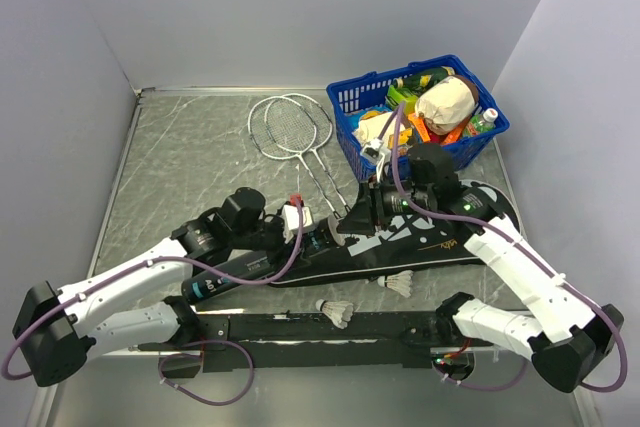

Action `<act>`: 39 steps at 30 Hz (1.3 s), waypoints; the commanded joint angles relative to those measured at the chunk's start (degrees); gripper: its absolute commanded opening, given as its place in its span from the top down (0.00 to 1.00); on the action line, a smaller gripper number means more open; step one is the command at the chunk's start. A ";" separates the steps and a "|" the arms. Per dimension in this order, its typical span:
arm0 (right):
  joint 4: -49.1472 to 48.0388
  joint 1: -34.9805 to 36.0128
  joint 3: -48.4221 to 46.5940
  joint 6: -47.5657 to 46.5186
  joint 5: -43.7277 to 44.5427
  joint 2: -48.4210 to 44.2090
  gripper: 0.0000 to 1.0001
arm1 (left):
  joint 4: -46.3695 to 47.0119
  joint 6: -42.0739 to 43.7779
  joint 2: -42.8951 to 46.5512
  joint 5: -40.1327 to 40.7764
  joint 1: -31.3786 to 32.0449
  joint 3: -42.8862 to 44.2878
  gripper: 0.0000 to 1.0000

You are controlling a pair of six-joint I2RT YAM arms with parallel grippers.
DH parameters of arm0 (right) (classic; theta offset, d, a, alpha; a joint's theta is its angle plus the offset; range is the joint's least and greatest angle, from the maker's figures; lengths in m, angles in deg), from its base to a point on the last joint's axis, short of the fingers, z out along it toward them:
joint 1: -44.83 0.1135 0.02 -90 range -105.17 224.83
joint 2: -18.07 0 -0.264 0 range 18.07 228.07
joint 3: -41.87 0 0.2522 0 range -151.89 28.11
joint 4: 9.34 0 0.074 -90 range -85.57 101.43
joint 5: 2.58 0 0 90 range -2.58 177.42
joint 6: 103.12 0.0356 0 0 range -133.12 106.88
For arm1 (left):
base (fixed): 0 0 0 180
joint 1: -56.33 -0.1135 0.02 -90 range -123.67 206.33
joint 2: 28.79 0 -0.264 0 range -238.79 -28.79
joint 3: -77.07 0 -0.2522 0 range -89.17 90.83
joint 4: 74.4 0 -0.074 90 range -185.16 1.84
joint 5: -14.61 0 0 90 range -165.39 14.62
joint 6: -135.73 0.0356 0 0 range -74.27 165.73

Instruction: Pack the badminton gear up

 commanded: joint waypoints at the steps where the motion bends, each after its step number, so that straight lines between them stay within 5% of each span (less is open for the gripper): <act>1: -4.91 0.91 1.10 1.43 -2.24 0.27 0.55 | 4.04 -0.52 2.71 -2.57 0.29 0.25 0.99; 24: -11.33 3.46 4.17 5.30 -4.26 2.56 0.64 | 4.40 -1.14 4.65 -2.65 0.29 -0.10 0.98; 39: -12.91 4.08 4.61 6.44 -5.32 1.24 0.94 | 4.48 -1.14 4.56 -2.65 0.38 -0.10 0.98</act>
